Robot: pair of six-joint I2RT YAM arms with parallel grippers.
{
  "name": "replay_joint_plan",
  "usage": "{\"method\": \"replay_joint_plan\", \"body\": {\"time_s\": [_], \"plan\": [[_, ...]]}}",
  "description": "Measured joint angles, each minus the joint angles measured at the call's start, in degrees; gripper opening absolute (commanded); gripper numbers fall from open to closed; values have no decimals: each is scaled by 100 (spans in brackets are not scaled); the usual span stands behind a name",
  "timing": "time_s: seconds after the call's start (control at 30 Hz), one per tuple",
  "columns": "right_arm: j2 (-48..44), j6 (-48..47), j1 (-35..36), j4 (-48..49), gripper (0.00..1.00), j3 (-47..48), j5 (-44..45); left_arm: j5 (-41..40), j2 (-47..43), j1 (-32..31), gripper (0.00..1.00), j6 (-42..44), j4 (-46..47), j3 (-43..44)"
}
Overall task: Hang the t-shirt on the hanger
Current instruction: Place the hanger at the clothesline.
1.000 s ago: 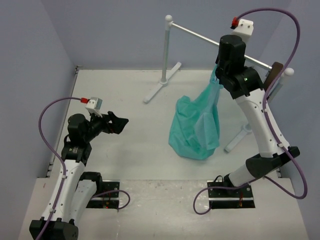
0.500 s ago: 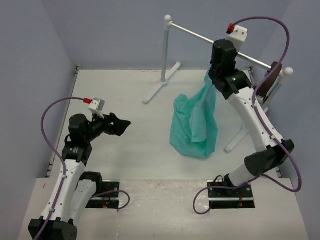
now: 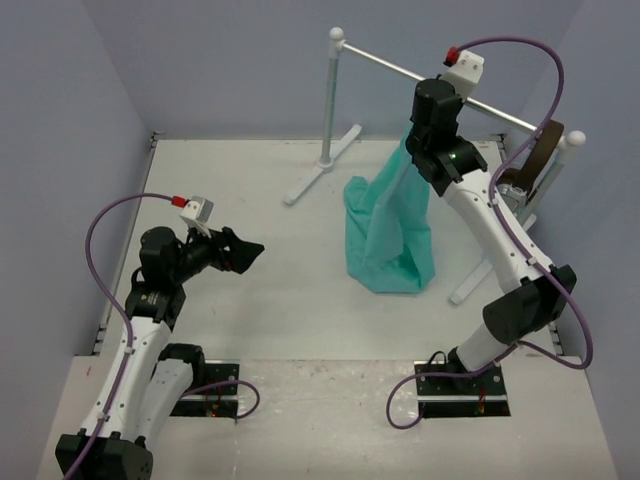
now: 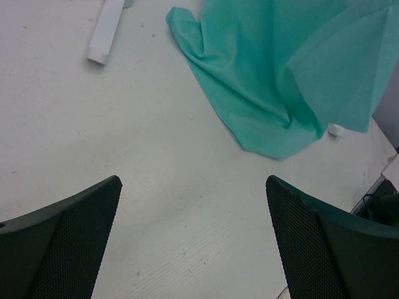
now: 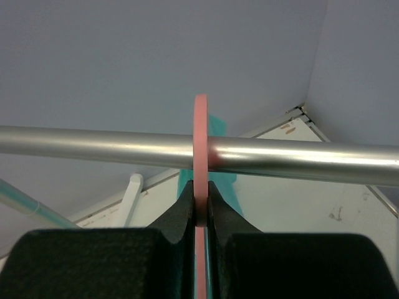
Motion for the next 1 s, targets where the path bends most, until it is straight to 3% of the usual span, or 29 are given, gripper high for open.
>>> {"method": "replay_joint_plan", "body": {"time_s": [0.1, 0.13, 0.17, 0.23, 0.47, 0.53, 0.6, 0.63, 0.83, 1.0], "plan": [[150, -83, 26, 66, 7, 92, 97, 5, 9, 0, 100, 26, 0, 0], [207, -102, 31, 70, 16, 131, 129, 6, 11, 0, 100, 32, 0, 0], [256, -106, 35, 67, 32, 156, 139, 6, 12, 0, 100, 41, 0, 0], [296, -92, 45, -53, 47, 117, 134, 6, 14, 0, 100, 59, 0, 0], [559, 8, 25, -1044, 58, -193, -57, -8, 58, 0, 100, 66, 0, 0], [512, 59, 68, -1221, 65, -196, -198, -37, 53, 0, 100, 66, -3, 0], [380, 142, 102, -1348, 89, -196, -358, -114, 32, -2, 100, 66, -6, 0], [272, 165, 122, -1427, 96, -196, -471, -176, 10, -2, 100, 68, -11, 0], [-815, 373, 166, -1892, 99, -196, -1260, -866, -218, -6, 100, 88, -115, 2], [-2009, 393, 166, -2117, 99, -672, -2067, -2176, -404, -9, 100, -22, -460, 140]]}}
